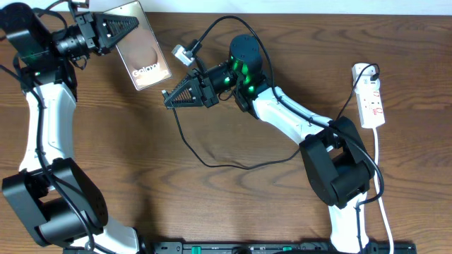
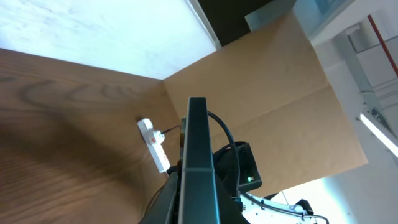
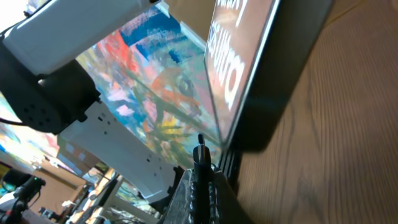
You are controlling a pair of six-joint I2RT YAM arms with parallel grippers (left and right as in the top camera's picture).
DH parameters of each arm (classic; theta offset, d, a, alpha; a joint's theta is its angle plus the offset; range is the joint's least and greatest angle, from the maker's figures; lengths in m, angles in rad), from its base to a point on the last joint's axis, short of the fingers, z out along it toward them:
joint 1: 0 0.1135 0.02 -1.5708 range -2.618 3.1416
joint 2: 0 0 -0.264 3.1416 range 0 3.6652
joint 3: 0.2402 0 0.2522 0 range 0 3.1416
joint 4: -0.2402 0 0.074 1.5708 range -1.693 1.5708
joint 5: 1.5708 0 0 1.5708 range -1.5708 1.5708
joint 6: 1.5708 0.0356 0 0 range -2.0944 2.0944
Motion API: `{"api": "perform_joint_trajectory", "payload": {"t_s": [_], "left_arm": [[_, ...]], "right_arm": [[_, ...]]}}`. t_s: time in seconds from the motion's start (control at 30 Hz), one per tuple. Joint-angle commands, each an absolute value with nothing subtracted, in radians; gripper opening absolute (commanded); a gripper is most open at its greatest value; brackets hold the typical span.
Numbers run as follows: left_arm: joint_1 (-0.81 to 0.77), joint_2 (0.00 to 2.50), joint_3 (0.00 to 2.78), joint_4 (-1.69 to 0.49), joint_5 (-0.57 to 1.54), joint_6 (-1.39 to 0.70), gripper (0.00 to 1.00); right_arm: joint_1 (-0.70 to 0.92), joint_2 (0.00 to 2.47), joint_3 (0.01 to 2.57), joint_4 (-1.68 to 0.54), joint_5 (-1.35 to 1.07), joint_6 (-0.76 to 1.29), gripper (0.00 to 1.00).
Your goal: Plug charger to phone and switch on socket
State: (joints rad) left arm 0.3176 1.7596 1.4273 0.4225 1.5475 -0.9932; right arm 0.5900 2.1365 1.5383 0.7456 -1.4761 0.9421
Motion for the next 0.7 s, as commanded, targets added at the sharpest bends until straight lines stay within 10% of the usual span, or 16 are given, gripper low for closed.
{"api": "perform_joint_trajectory", "payload": {"t_s": [0.0, 0.67], "left_arm": [[0.303, 1.736, 1.444, 0.429, 1.570, -0.992, 0.08], [0.295, 1.736, 1.444, 0.429, 1.570, -0.991, 0.07]], "right_arm": [[0.583, 2.138, 1.549, 0.749, -1.453, 0.957, 0.01], [0.583, 2.138, 1.549, 0.752, -1.397, 0.958, 0.01]]}}
